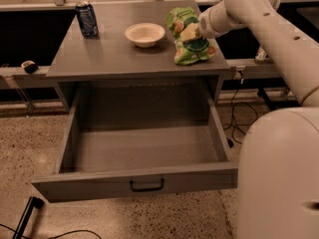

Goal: Pick green rice chip bag from top drawer and place on counter

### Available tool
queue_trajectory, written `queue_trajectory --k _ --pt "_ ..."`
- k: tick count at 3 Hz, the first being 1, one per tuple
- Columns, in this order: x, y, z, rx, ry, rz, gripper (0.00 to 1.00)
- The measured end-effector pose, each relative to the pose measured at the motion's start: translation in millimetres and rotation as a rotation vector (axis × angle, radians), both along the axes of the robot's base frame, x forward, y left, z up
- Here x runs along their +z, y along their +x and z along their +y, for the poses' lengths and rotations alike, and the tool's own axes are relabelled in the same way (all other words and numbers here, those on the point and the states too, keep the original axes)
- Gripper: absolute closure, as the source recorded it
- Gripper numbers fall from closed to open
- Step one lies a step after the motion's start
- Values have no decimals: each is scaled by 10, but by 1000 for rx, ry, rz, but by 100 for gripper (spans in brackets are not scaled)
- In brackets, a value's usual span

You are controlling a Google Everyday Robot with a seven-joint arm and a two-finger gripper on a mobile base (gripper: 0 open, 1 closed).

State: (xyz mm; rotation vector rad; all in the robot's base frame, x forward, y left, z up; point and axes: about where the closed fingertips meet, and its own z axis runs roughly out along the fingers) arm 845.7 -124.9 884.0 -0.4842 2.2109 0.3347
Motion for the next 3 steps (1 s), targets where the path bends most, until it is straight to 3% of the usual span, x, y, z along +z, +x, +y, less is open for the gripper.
queue_trajectory --k 3 --pt "-3 2 4 -1 1 1 15"
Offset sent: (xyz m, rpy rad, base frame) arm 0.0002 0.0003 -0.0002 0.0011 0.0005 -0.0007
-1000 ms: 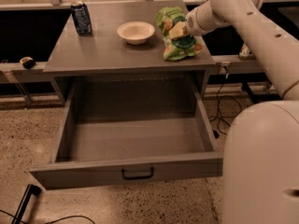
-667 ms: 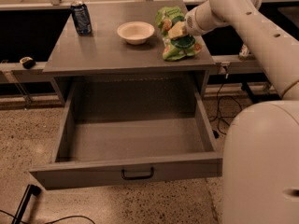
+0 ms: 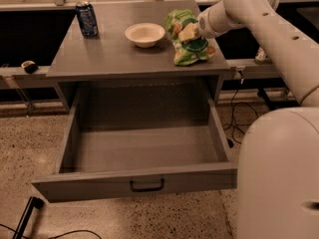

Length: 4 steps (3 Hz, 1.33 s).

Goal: Pick green rice chip bag from top drawer and place on counter

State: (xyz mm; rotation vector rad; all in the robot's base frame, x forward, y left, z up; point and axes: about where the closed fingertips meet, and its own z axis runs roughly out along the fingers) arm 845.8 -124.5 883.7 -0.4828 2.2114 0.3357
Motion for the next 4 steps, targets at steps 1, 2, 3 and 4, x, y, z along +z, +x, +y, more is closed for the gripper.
queue_trajectory --k 1,2,3,4 --pt "0 0 0 0 0 0 0" --pt "30 -9 15 -5 13 -20 0" --pt "228 -121 -73 -10 26 -97 0" --pt "484 -292 -234 -68 44 -190 0"
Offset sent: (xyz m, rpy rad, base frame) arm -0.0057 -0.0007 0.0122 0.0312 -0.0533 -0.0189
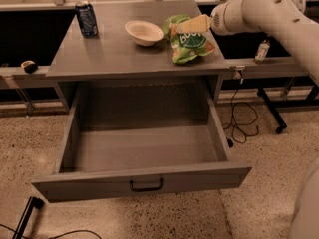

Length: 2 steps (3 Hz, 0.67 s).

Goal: Pick green rice chip bag from top drawer and place on counter

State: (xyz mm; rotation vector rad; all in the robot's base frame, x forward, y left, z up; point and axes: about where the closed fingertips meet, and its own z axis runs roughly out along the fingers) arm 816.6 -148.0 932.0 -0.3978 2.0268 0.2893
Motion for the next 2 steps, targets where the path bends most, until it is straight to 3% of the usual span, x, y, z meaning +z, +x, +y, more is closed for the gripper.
queue_trajectory --k 1,2 --pt "93 49 -129 -88 88 7 0" --pt "422 208 -263 -177 166 8 0"
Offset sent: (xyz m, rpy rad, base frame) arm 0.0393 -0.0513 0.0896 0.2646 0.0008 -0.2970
